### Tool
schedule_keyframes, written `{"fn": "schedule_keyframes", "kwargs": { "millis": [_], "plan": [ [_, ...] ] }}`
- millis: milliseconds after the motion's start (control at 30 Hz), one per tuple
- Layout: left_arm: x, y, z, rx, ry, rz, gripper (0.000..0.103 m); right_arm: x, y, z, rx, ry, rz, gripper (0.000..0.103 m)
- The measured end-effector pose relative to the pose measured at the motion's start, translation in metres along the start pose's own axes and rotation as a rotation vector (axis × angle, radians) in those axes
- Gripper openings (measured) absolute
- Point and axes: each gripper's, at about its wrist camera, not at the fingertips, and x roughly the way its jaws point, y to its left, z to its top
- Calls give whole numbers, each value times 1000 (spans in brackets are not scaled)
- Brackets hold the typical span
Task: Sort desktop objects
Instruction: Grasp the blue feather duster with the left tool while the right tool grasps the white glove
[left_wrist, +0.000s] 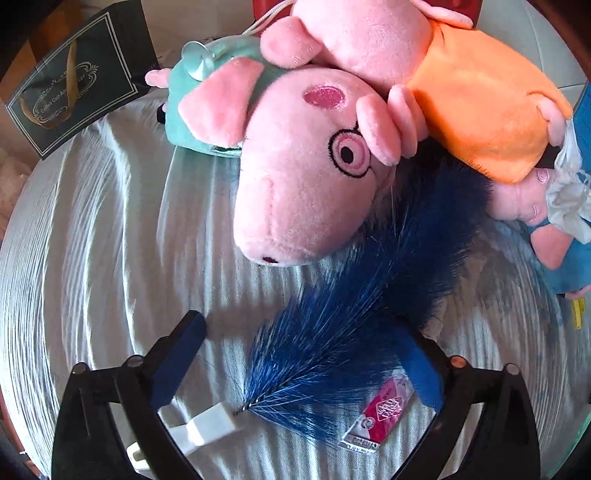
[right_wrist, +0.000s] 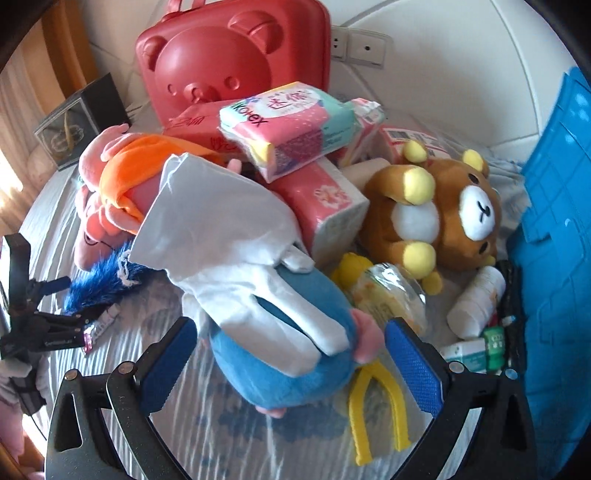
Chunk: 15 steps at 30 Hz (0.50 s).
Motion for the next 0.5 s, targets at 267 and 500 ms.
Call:
{"fn": "schedule_keyframes", "kwargs": {
  "millis": [267,500],
  "plan": [
    [-31,-21,-3,37,-18,-19,29,33,29,19,-135,-4,-22,103],
    [-90,-23,-6,24,-117,-73,2,19,21,14,-91,-37,-22,48]
  ]
}}
